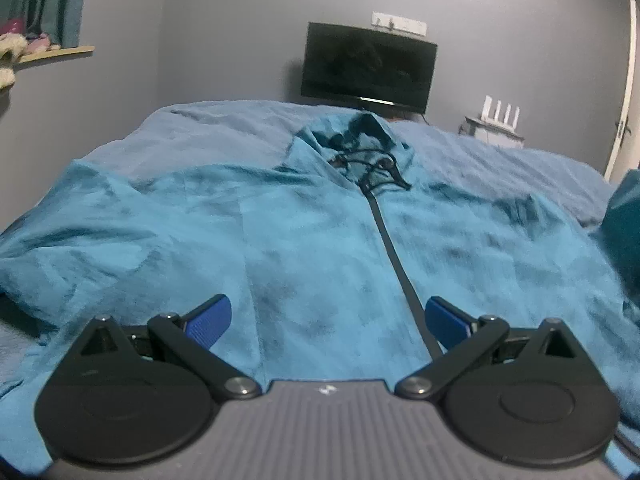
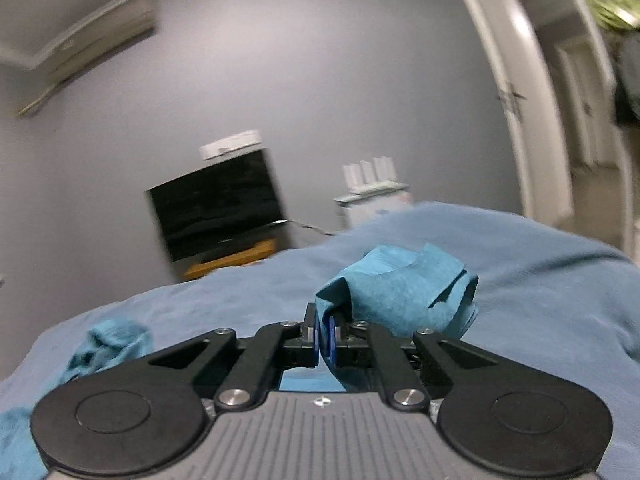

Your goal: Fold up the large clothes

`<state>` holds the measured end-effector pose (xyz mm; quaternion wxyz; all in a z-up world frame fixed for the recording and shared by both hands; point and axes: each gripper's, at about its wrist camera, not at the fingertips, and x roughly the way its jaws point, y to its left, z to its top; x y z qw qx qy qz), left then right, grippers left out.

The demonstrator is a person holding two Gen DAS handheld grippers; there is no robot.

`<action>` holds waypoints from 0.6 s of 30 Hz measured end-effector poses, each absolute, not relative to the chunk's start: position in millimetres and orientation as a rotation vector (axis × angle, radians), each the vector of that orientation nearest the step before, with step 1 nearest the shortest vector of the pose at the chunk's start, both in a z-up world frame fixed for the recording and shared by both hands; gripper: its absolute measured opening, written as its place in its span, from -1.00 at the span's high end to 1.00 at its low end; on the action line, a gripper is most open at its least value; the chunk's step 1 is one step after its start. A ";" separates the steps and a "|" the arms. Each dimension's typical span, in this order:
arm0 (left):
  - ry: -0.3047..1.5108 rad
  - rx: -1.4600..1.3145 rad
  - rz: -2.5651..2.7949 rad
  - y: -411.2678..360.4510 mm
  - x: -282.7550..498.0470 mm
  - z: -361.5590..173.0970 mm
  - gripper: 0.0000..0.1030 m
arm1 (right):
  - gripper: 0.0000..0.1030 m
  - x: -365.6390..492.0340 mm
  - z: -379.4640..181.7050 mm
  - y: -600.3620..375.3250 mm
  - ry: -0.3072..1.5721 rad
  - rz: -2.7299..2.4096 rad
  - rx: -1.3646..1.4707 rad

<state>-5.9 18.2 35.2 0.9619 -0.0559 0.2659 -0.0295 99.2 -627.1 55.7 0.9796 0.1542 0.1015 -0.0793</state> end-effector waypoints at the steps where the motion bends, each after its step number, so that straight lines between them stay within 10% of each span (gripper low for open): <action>1: 0.532 -0.123 -0.056 21.8 -6.7 37.0 -1.00 | 0.89 102.2 63.0 -608.7 0.208 -0.135 0.289; 18: 0.490 -0.128 -0.003 60.5 -10.4 50.5 -1.00 | 0.89 123.0 72.9 -259.4 0.316 0.243 -0.131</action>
